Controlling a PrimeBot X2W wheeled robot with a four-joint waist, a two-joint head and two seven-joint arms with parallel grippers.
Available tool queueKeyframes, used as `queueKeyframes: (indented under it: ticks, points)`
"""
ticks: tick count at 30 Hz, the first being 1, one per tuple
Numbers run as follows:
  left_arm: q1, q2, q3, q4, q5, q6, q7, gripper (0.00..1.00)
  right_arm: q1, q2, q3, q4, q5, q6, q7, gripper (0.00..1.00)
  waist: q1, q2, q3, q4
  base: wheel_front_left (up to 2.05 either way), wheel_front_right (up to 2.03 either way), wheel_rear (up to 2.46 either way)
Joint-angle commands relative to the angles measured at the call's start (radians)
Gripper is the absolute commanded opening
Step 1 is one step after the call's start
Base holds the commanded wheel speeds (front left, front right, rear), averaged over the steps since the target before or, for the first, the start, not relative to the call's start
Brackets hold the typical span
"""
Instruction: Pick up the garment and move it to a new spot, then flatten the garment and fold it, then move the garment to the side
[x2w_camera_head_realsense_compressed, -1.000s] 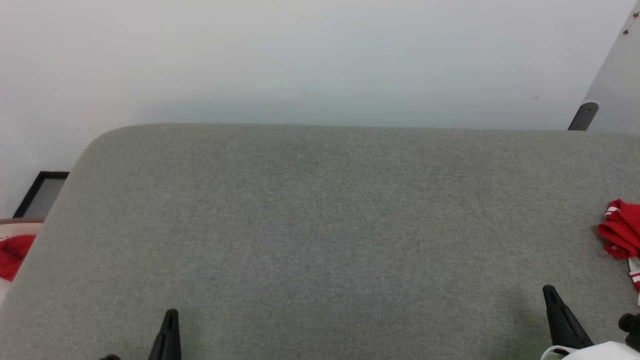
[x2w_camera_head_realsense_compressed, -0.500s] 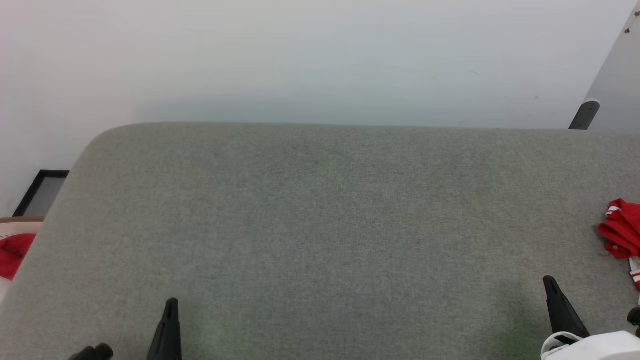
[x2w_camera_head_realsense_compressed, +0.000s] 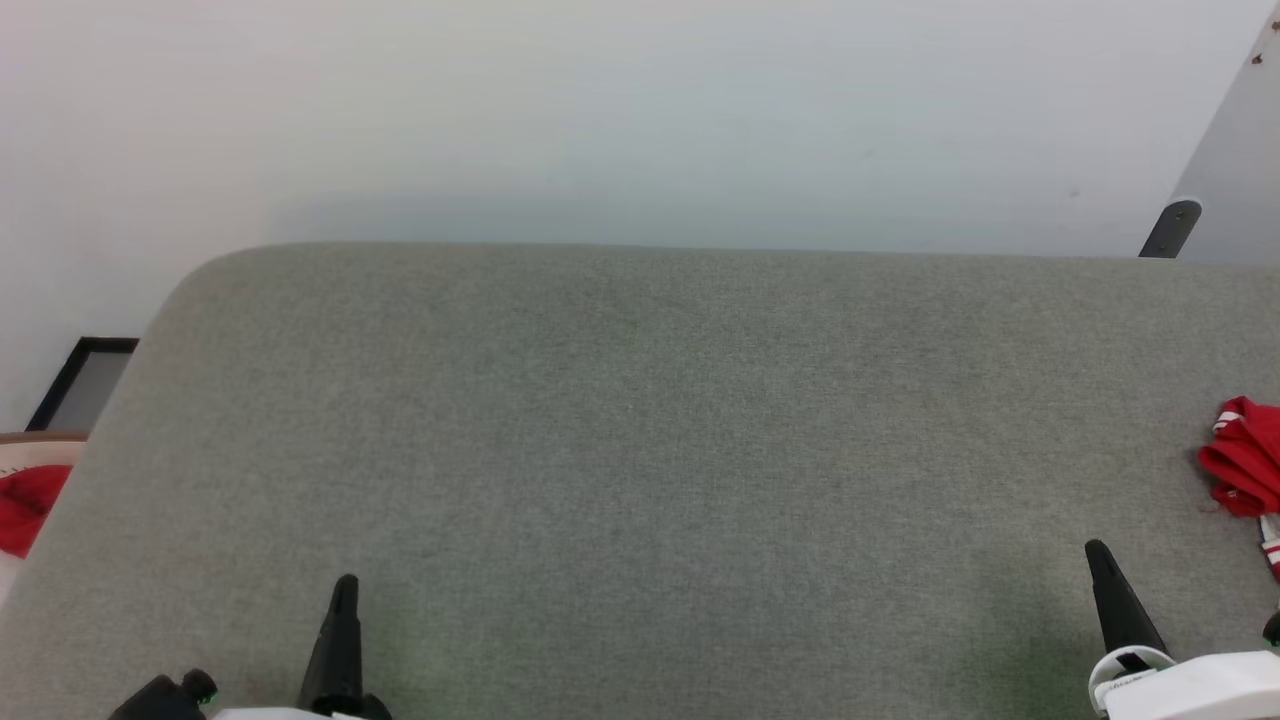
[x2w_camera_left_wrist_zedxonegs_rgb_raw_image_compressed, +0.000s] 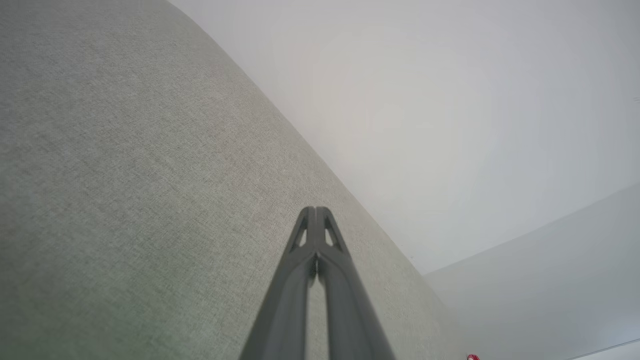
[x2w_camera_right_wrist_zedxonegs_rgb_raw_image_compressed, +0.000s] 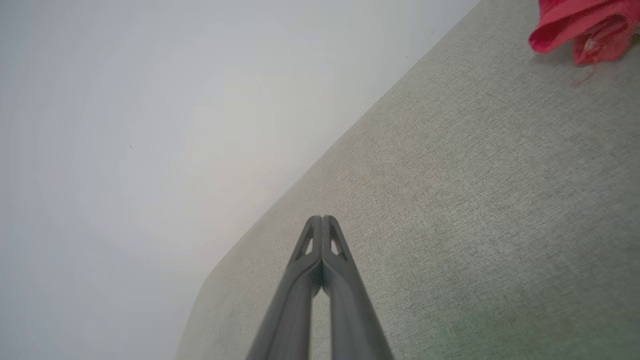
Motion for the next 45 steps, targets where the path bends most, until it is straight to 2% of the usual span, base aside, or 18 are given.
queueKeyframes:
  ticks: [1, 24, 45]
  points:
    - [-0.021, 0.007, 0.001, -0.005, -0.030, -0.001, 0.007, 0.00, -0.028, 0.000, -0.008, -0.008, 0.027, 0.000, 0.006, 0.00, 0.0000, 0.0000, 0.000, 0.000, 0.00, 0.00, 0.00]
    - [-0.079, 0.007, 0.005, 0.029, -0.280, -0.002, 0.072, 0.00, -0.062, 0.023, -0.025, 0.017, 0.253, 0.000, 0.046, 0.00, 0.0000, 0.0000, 0.005, 0.002, 0.00, 0.00, 0.00]
    - [-0.122, 0.005, 0.011, 0.055, -0.456, -0.002, 0.122, 0.00, -0.085, 0.040, -0.038, 0.034, 0.416, -0.001, 0.074, 0.00, 0.0000, 0.0000, 0.009, 0.003, 0.00, 0.00, 0.00]
